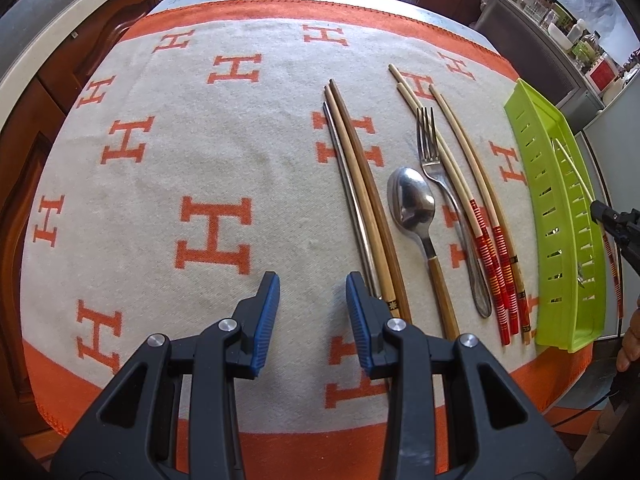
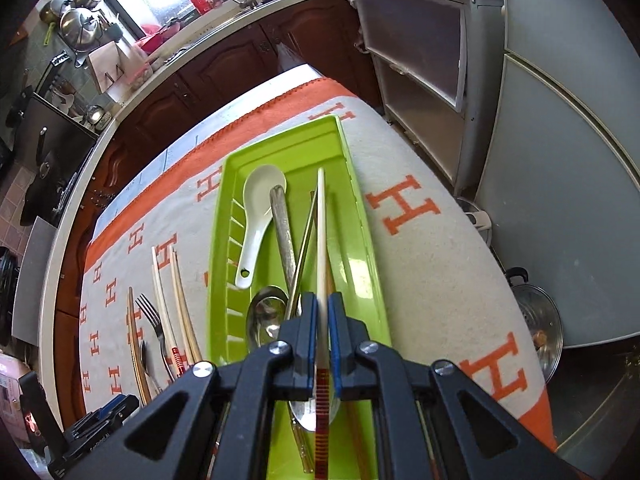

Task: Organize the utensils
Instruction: 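Carry the red-banded chopstick into the green tray with the right tool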

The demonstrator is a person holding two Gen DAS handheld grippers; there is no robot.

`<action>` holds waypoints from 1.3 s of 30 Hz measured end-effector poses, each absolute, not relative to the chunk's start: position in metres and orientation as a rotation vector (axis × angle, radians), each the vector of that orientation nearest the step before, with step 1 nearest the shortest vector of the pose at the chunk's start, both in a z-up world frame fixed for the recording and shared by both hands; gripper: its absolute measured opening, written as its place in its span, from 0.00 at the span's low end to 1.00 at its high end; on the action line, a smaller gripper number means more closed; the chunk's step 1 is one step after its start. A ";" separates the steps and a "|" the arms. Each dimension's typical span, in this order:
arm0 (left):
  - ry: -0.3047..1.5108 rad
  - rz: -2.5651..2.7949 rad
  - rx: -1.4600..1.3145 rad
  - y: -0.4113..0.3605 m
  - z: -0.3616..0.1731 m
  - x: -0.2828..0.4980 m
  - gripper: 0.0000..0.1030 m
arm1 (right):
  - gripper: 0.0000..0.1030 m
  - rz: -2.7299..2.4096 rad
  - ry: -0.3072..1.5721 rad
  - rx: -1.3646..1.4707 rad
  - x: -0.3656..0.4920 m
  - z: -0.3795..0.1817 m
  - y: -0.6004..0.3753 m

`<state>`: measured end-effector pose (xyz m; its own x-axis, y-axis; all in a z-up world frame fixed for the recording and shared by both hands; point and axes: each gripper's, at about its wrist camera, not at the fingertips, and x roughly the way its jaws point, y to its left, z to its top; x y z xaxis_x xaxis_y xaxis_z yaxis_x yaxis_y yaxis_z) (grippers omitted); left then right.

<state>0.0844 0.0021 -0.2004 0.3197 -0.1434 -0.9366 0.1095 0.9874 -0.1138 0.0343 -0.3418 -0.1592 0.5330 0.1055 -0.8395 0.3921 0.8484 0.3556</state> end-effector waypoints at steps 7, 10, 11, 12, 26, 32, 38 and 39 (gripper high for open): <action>1.226 -0.155 -0.032 -0.005 -0.200 0.092 0.30 | 0.06 -0.160 0.978 0.552 0.028 -0.155 -0.334; 1.217 -0.139 -0.012 -0.011 -0.201 0.095 0.30 | 0.06 -0.153 0.960 0.525 0.026 -0.149 -0.330; 1.215 -0.132 -0.005 -0.012 -0.202 0.096 0.30 | 0.06 -0.156 0.957 0.513 0.026 -0.148 -0.328; 1.210 -0.128 0.001 -0.014 -0.202 0.096 0.30 | 0.06 -0.163 0.956 0.501 0.026 -0.148 -0.327; 1.206 -0.103 -0.057 -0.007 -0.197 0.093 0.30 | 0.06 -0.181 0.988 0.441 0.029 -0.155 -0.320; 1.216 -0.106 -0.051 -0.013 -0.201 0.093 0.30 | 0.06 -0.175 0.988 0.444 0.028 -0.154 -0.318; 1.211 -0.123 -0.057 -0.016 -0.198 0.091 0.30 | 0.06 -0.169 0.985 0.445 0.026 -0.155 -0.318; 1.209 -0.121 -0.056 -0.017 -0.198 0.091 0.30 | 0.06 -0.167 0.986 0.444 0.026 -0.155 -0.318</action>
